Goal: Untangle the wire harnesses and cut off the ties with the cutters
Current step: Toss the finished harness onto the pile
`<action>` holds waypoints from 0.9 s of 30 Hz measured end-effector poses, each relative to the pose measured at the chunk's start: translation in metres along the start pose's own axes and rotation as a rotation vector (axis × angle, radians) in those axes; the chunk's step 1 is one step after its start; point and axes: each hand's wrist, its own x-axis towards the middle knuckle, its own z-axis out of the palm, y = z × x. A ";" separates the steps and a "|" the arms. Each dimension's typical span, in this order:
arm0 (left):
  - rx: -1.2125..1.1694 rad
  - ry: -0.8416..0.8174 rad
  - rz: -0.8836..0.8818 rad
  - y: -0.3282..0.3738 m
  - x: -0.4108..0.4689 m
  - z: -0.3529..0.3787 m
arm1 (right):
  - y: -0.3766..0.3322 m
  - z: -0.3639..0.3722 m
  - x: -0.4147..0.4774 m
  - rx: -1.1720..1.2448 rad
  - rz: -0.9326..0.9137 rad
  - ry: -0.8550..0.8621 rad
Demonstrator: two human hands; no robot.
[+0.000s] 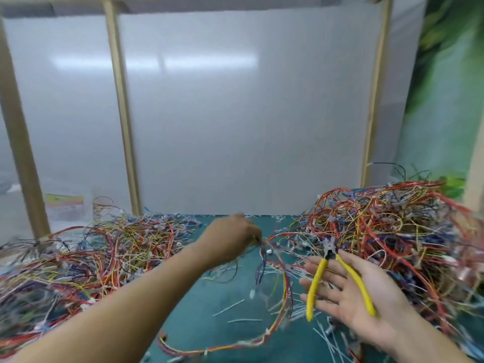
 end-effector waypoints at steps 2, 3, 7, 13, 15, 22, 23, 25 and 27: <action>-0.129 0.184 -0.189 -0.025 0.010 -0.045 | -0.005 -0.001 -0.005 -0.028 -0.038 0.006; -0.223 0.262 -0.274 -0.035 0.013 -0.068 | -0.007 0.000 -0.007 -0.032 -0.047 0.007; -0.521 0.481 -0.402 -0.057 0.018 -0.153 | -0.002 0.014 -0.012 -0.114 -0.011 -0.035; -1.019 0.557 -0.511 -0.040 0.005 -0.190 | 0.037 0.053 -0.004 -0.991 -0.174 -0.038; -1.085 0.565 -0.517 -0.033 -0.004 -0.186 | 0.054 0.059 0.007 -1.398 -0.281 -0.132; -1.017 0.644 -0.551 -0.019 -0.042 -0.183 | 0.093 0.051 0.036 -1.970 -0.366 -0.075; -1.009 0.640 -0.541 -0.018 -0.048 -0.187 | 0.094 0.049 0.039 -1.954 -0.357 -0.106; -1.005 0.623 -0.519 -0.018 -0.061 -0.194 | 0.088 0.045 0.043 -1.835 -0.314 -0.144; -1.034 0.607 -0.493 -0.021 -0.073 -0.203 | 0.072 0.046 0.046 -1.520 -0.375 -0.106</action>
